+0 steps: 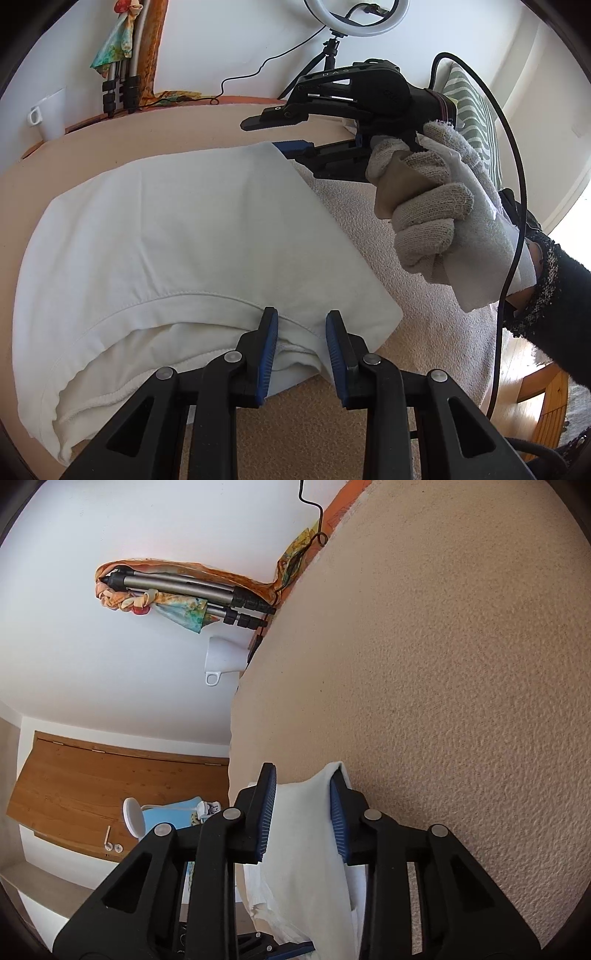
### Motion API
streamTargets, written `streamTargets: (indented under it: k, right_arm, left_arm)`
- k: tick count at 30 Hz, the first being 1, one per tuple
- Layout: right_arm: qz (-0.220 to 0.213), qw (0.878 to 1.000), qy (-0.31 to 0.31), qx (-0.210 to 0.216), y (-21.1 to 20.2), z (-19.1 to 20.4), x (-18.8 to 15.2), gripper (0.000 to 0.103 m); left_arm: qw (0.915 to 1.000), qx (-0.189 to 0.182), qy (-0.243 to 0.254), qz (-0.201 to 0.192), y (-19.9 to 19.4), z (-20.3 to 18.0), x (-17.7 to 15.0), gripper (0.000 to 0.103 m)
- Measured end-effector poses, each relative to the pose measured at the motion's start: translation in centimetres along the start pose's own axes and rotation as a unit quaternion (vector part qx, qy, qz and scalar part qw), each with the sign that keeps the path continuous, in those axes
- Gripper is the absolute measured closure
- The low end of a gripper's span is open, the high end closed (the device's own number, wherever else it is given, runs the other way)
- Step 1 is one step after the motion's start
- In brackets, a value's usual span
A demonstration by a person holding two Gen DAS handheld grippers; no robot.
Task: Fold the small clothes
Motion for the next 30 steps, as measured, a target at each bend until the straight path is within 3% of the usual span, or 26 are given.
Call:
streamTargets:
  k: [5, 11, 14, 21, 23, 27, 30]
  right_arm:
    - [-0.02, 0.997, -0.032, -0.072, 0.0, 0.1, -0.3, 0.088]
    - [-0.061, 0.978, -0.081, -0.185, -2.5, -0.2, -0.8, 0.088]
    - [-0.072, 0.982, -0.074, -0.159, -4.9, 0.0, -0.7, 0.088]
    - [-0.089, 0.975, -0.127, -0.158, -9.1, 2.0, -3.5, 0.082]
    - [-0.087, 0.971, -0.149, -0.165, -9.5, 2.4, -4.9, 0.063]
    - [-0.09, 0.964, -0.174, -0.181, -9.5, 2.8, -7.6, 0.06]
    - [-0.097, 0.946, -0.222, -0.214, -8.4, 4.1, -9.2, 0.06]
  left_arm:
    - [1.0, -0.001, -0.004, 0.0, -0.3, 0.0, -0.1, 0.076]
    - [0.9997, 0.005, -0.017, -0.018, -3.4, 0.5, -0.8, 0.076]
    - [0.9991, 0.027, -0.014, -0.03, -6.0, 1.2, -1.2, 0.075]
    - [0.9926, 0.099, -0.029, -0.064, -12.2, 5.5, -2.1, 0.071]
    - [0.9891, 0.108, -0.054, -0.084, -14.0, 7.4, -2.0, 0.068]
    - [0.9808, 0.11, -0.108, -0.119, -16.2, 10.7, -1.1, 0.068]
    - [0.9803, 0.113, -0.105, -0.123, -15.8, 11.7, 0.6, 0.068]
Point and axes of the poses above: each gripper's, at about its wrist camera, not at the fingertips, and y roughly the way its jaws point, z to its left, x to its top, the point moved 5 cm from there along y, roughly the way its jaws point, and after that the axes turned 11 degrees about -x, right-handed, at the moved point
